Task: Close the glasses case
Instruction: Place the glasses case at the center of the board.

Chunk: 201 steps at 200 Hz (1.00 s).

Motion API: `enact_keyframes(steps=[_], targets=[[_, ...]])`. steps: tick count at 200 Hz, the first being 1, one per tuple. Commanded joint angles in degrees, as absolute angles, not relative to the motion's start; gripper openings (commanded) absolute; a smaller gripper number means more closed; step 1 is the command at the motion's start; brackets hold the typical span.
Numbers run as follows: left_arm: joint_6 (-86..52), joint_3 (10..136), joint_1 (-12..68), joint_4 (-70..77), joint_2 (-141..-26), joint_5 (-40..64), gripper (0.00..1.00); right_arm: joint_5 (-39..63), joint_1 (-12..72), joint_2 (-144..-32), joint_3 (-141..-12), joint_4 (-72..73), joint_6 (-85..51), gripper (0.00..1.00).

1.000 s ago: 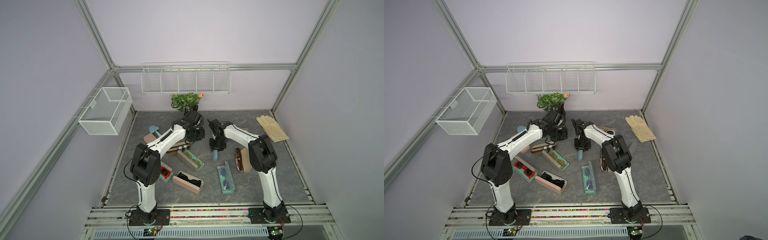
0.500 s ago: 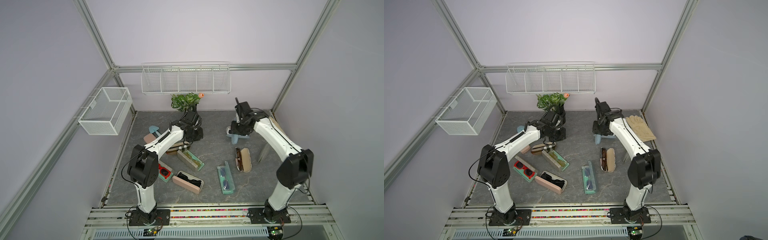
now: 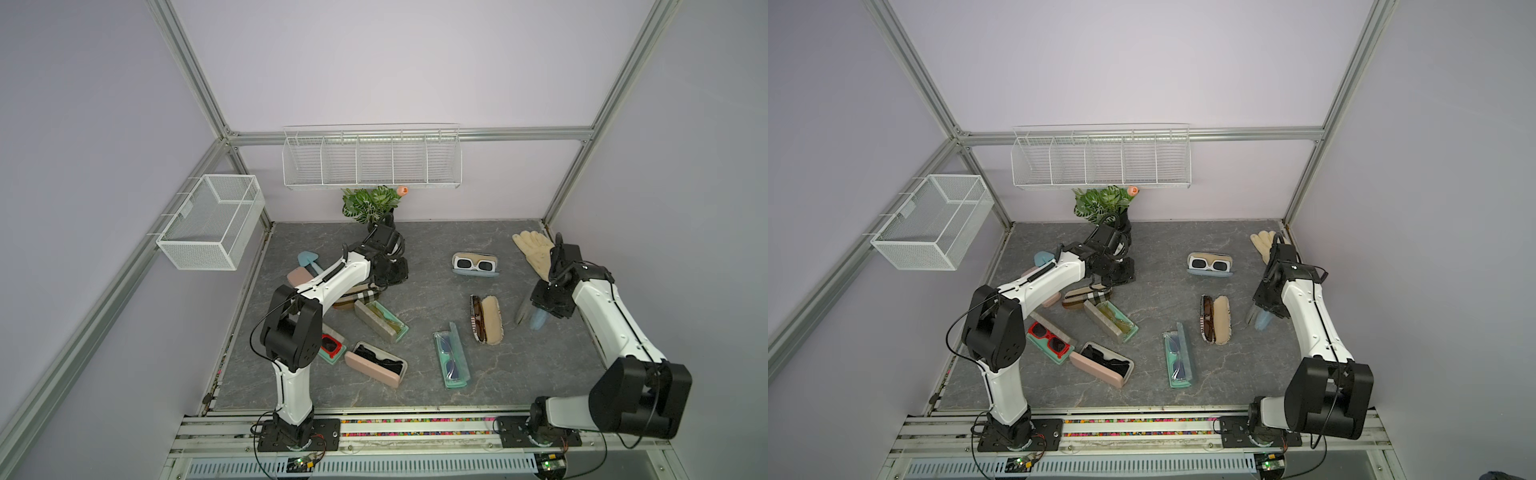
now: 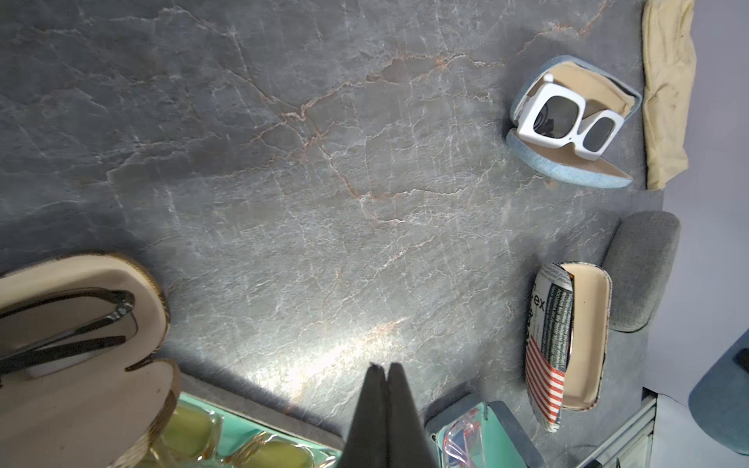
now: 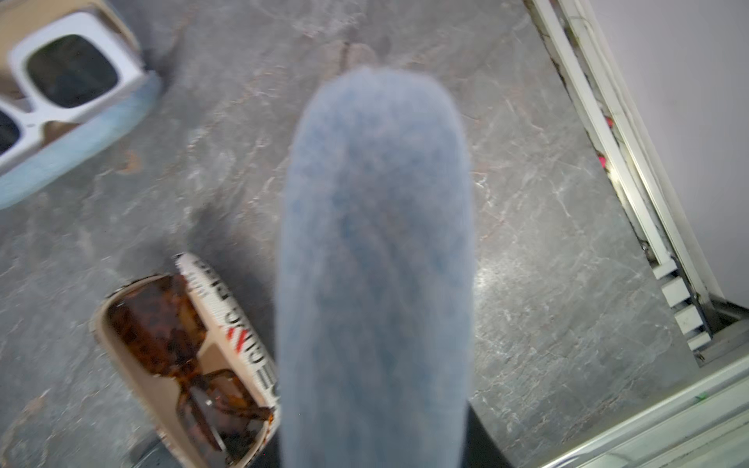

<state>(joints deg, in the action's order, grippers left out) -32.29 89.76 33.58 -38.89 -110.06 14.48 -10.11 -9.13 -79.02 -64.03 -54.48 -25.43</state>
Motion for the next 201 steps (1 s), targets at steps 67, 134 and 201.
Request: enact_keyframes(steps=[67,134,201], targets=[[-32.3,91.3,33.5,-39.3,-111.3,14.9,0.0,-5.1,-20.1,-87.7,-59.2,-42.6,-23.8,0.35],[-31.9,92.2,33.5,-40.4,-111.7,14.5,0.0,-5.4,-21.0,-96.2,-62.4,-41.0,-23.0,0.39],[-31.8,92.9,33.4,-40.9,-111.7,14.5,0.0,-4.4,-21.1,-96.4,-62.7,-41.4,-22.3,0.62]])
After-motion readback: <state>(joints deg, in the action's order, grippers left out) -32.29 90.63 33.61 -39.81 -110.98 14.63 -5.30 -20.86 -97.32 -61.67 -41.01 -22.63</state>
